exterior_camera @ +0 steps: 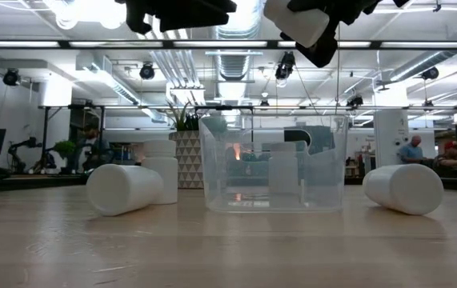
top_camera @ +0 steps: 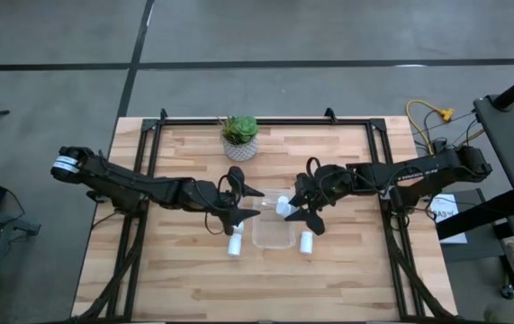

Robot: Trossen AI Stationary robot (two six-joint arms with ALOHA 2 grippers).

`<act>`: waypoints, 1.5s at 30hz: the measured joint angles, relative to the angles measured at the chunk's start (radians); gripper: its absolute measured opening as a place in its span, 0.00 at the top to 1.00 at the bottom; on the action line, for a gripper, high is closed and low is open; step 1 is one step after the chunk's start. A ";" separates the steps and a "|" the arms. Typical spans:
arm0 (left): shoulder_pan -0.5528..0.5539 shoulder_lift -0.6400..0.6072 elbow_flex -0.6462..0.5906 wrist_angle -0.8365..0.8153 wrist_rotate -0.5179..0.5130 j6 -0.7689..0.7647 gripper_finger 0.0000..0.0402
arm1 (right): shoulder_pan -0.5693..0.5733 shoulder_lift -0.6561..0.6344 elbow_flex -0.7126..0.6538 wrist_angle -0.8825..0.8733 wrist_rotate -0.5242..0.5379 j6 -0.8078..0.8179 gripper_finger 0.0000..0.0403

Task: Pick and place pill bottles into a basket
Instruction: Put the white medicine bottle into the transparent bin

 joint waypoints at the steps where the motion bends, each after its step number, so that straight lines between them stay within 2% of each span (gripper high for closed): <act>1: 0.000 0.000 0.009 -0.006 0.000 -0.009 0.34 | 0.000 0.000 0.000 0.000 0.000 -0.005 0.64; 8: 0.000 -0.005 0.082 -0.018 0.004 -0.235 0.27 | -0.005 0.000 0.000 -0.003 0.003 -0.044 0.64; 15: 0.000 -0.003 0.141 -0.068 0.162 -0.476 0.27 | -0.013 0.000 0.000 -0.026 0.038 -0.096 0.64; 21: 0.005 -0.002 0.141 -0.070 0.163 -0.727 0.27 | -0.016 0.000 0.000 -0.077 0.104 -0.137 0.64; 24: 0.008 -0.002 0.139 -0.079 0.188 -0.793 0.27 | -0.016 0.000 0.000 -0.086 0.119 -0.153 0.64; 30: 0.021 0.001 0.133 -0.081 0.231 -0.838 0.27 | -0.016 0.000 0.000 -0.094 0.137 -0.158 0.64; 45: 0.109 0.119 0.139 -0.106 0.251 -0.833 0.27 | -0.015 0.082 -0.001 -0.090 0.134 -0.149 0.64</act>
